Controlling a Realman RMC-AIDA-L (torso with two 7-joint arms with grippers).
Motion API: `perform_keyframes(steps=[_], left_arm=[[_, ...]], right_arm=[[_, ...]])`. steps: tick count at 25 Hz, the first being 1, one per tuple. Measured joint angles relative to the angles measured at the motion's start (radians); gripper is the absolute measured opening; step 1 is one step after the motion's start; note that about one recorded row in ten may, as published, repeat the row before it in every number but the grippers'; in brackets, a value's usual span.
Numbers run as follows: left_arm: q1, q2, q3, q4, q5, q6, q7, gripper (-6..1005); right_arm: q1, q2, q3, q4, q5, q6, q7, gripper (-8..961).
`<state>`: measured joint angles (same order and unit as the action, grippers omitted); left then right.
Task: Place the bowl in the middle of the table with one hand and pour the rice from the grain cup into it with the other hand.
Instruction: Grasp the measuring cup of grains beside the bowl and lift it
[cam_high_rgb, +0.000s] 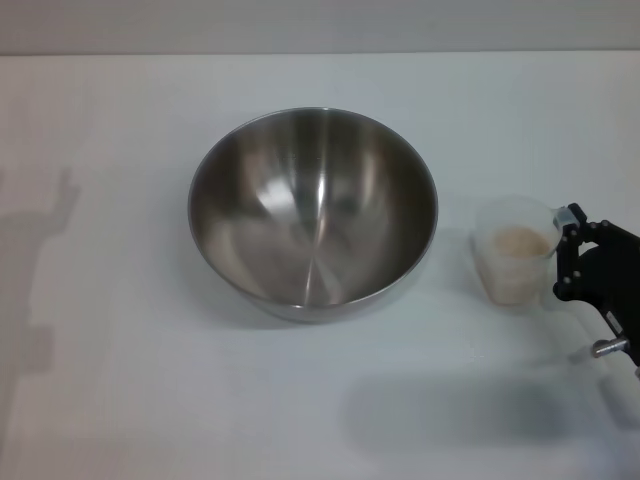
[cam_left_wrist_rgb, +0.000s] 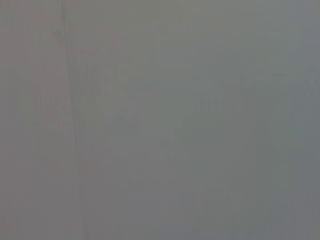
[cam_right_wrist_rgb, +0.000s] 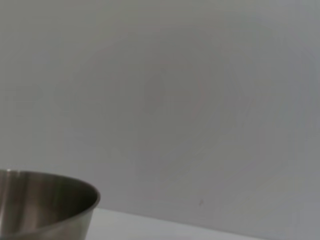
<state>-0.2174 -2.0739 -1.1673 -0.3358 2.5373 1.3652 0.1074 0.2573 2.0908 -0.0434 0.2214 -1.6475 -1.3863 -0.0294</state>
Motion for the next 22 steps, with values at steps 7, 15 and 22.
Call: perform_keyframes(steps=[7,15,22], left_arm=[[0.000,0.000,0.001,0.002,0.000,0.000,0.000,863],[0.009,-0.004,0.026,0.011,0.000,0.000,-0.015,863],[0.017,-0.005,0.080,0.060,0.000,-0.007,-0.104,863]], right_arm=[[-0.017,-0.003,0.052,-0.005,0.000,-0.151,-0.001,22],[0.084,-0.005,0.106,-0.035,0.001,-0.272,-0.005,22],[0.195,-0.005,0.113,-0.019,-0.001,-0.298,-0.208,23]])
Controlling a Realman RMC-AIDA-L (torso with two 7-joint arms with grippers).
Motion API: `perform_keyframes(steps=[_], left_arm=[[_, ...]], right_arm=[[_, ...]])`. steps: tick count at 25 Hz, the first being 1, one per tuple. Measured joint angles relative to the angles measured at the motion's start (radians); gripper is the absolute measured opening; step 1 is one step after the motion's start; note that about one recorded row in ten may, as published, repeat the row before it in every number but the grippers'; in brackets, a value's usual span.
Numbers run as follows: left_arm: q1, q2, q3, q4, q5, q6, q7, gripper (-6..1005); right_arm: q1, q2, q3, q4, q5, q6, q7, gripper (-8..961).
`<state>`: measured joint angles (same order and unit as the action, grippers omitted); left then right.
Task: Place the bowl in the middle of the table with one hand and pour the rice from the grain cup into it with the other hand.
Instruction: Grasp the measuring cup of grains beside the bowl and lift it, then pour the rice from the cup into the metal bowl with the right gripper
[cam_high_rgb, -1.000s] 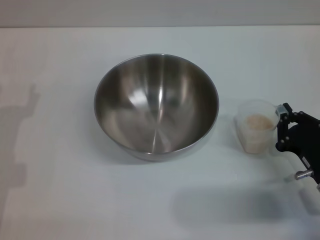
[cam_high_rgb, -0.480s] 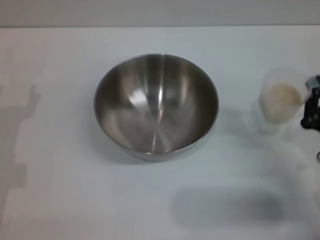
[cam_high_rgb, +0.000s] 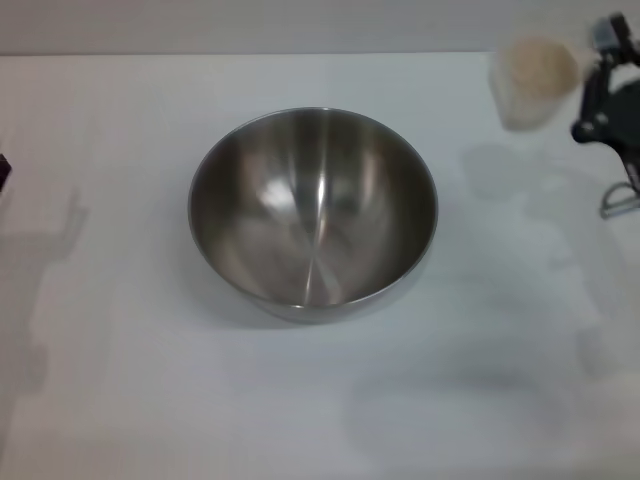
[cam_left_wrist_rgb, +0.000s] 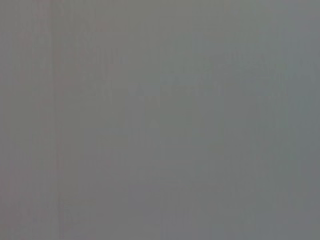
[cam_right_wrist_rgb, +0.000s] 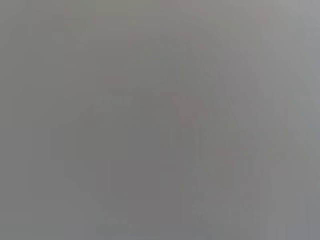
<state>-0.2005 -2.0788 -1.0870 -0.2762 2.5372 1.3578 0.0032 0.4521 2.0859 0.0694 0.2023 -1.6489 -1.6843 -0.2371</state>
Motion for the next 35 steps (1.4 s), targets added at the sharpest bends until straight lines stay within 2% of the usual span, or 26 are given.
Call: perform_keyframes(steps=[1,6,10,11,15,16,17,21,23,25,35], left_arm=[[0.009,0.000,0.018,0.002,0.000,-0.008,0.000,863],[0.022,0.000,0.030,0.000,0.000,-0.010,0.000,863],[0.023,0.000,0.036,0.002,0.000,-0.011,-0.001,863],[0.023,0.000,0.036,0.002,0.000,-0.011,-0.001,863],[0.023,0.000,0.038,0.003,0.000,-0.015,0.000,863],[0.023,0.000,0.038,0.001,0.000,-0.016,0.000,863],[0.023,0.000,0.038,0.000,0.000,-0.016,0.000,863],[0.019,0.000,0.038,-0.001,0.000,-0.016,0.000,863],[0.018,0.000,0.038,0.001,0.000,-0.016,0.000,863],[0.016,0.000,0.038,0.002,0.000,-0.018,-0.001,863],[0.016,0.000,0.038,-0.001,0.000,-0.029,-0.001,863]], right_arm=[[0.036,0.000,-0.005,0.007,-0.004,0.010,-0.071,23],[0.108,0.002,-0.014,0.009,-0.018,0.059,-0.181,23],[0.137,0.002,-0.016,0.010,-0.052,0.093,-0.245,23],[0.149,0.003,-0.016,0.015,-0.085,0.124,-0.313,23],[0.163,0.003,-0.016,0.038,-0.119,0.178,-0.471,22],[0.168,0.003,-0.016,0.063,-0.137,0.215,-0.606,22],[0.168,0.003,-0.016,0.063,-0.137,0.215,-0.606,22],[0.173,0.003,-0.014,0.123,-0.165,0.261,-0.869,21],[0.172,0.003,-0.013,0.130,-0.175,0.262,-0.911,21],[0.167,0.004,-0.012,0.149,-0.212,0.272,-1.074,20],[0.165,0.005,-0.014,0.172,-0.258,0.287,-1.286,19]])
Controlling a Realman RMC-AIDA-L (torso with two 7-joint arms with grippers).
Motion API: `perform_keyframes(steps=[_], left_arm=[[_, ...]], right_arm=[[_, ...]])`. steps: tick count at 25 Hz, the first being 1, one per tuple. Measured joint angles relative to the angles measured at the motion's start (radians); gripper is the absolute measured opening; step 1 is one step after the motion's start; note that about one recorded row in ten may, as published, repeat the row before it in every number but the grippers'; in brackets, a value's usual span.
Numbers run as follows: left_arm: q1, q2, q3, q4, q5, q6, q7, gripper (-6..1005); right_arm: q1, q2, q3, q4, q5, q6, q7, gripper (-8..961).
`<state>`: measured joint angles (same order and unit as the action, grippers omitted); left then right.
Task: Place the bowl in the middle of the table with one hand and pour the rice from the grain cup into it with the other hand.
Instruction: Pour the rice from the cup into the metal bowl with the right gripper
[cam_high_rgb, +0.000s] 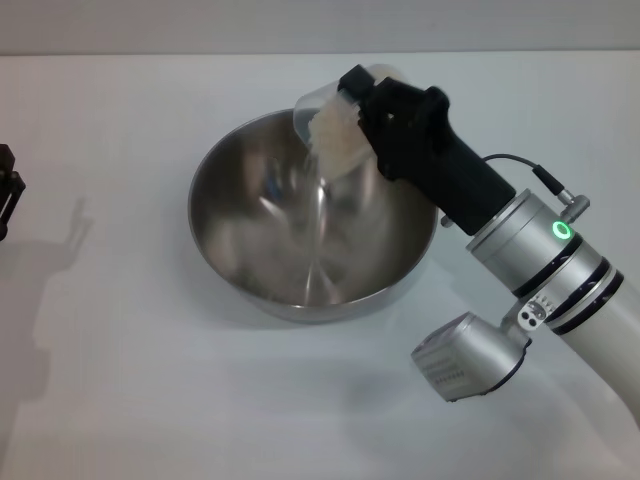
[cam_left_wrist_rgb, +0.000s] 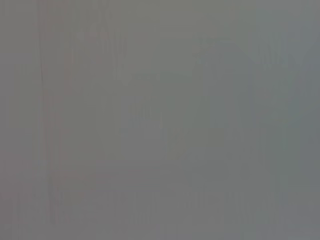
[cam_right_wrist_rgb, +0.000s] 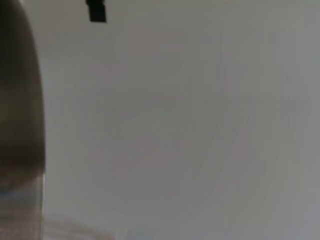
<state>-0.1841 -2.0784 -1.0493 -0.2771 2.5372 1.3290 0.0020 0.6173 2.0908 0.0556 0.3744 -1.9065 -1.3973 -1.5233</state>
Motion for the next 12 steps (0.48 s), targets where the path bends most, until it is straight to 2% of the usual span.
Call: perform_keyframes(steps=[12], left_arm=[[0.005,0.000,0.000,-0.007,0.000,-0.004,0.000,863]], right_arm=[[0.003,0.000,0.000,0.002,-0.054,0.006,-0.225,19]])
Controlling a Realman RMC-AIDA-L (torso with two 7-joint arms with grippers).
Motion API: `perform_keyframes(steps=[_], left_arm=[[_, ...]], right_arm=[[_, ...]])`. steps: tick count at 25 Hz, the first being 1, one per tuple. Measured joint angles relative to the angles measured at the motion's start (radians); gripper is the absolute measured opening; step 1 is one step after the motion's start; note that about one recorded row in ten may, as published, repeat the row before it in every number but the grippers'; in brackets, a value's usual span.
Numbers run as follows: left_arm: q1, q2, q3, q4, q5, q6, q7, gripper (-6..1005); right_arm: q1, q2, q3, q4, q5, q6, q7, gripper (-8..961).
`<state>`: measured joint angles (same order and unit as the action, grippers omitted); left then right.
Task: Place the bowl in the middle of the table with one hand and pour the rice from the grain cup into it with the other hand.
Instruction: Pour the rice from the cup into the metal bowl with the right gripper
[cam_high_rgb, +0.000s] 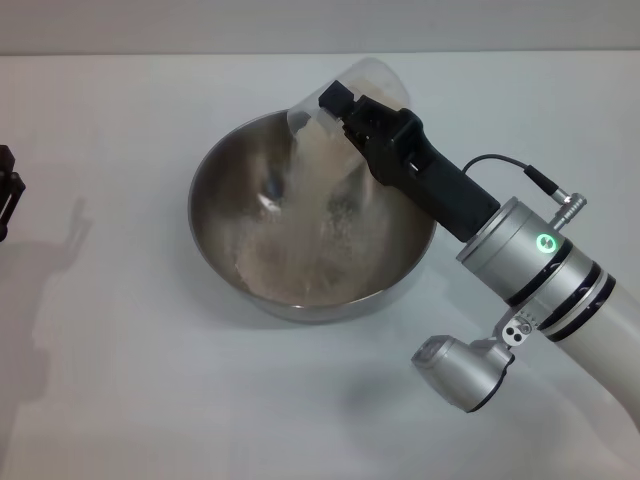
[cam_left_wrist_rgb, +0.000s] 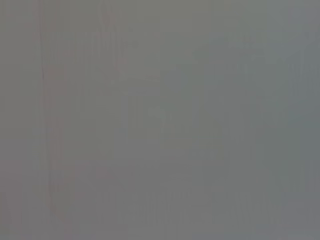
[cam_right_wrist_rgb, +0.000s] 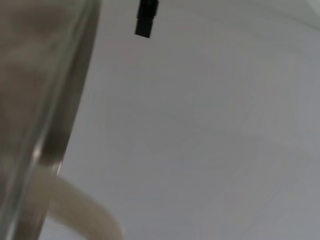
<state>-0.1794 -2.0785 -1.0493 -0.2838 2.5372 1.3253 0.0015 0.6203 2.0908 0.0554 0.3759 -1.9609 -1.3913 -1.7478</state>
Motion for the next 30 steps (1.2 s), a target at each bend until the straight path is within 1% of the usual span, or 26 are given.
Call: perform_keyframes(steps=[2,5,6,7,9,10,11,12,18,24,30], left_arm=[[0.000,0.000,0.000,0.000,0.001,0.000,0.000,863],[-0.001,0.000,0.000,0.000,0.001,0.000,0.000,863],[-0.001,0.000,0.000,0.000,0.002,0.000,0.000,863],[-0.001,0.000,0.000,0.000,0.003,0.000,0.000,863],[-0.001,0.000,0.003,0.000,0.003,0.000,0.000,863],[-0.002,0.000,0.005,0.000,0.003,0.000,0.000,863],[-0.003,0.000,0.011,0.000,0.001,0.000,0.000,863],[-0.003,0.000,0.011,0.000,0.001,0.000,0.000,863],[-0.005,0.000,0.013,0.000,0.000,0.000,0.000,863],[-0.005,0.000,0.014,0.000,0.000,0.000,0.000,863],[-0.004,0.000,0.014,0.000,0.000,0.002,0.000,863]], right_arm=[[-0.001,0.000,0.000,0.000,-0.009,0.001,-0.074,19],[-0.002,0.000,0.001,0.002,-0.011,0.002,-0.097,19],[-0.004,0.001,0.001,0.008,-0.013,0.007,-0.150,19],[-0.004,0.001,0.001,0.008,-0.013,0.007,-0.150,19],[-0.007,0.001,0.005,0.018,-0.013,0.027,-0.239,19],[-0.007,0.001,0.005,0.018,-0.013,0.027,-0.239,19],[-0.008,0.001,0.006,0.024,-0.013,0.046,-0.295,19],[-0.008,0.001,0.006,0.024,-0.013,0.046,-0.295,19],[-0.008,0.002,0.007,0.042,-0.013,0.096,-0.442,19],[-0.003,0.002,0.008,0.055,-0.013,0.118,-0.496,19],[0.001,0.002,0.021,0.072,-0.013,0.120,-0.475,19]])
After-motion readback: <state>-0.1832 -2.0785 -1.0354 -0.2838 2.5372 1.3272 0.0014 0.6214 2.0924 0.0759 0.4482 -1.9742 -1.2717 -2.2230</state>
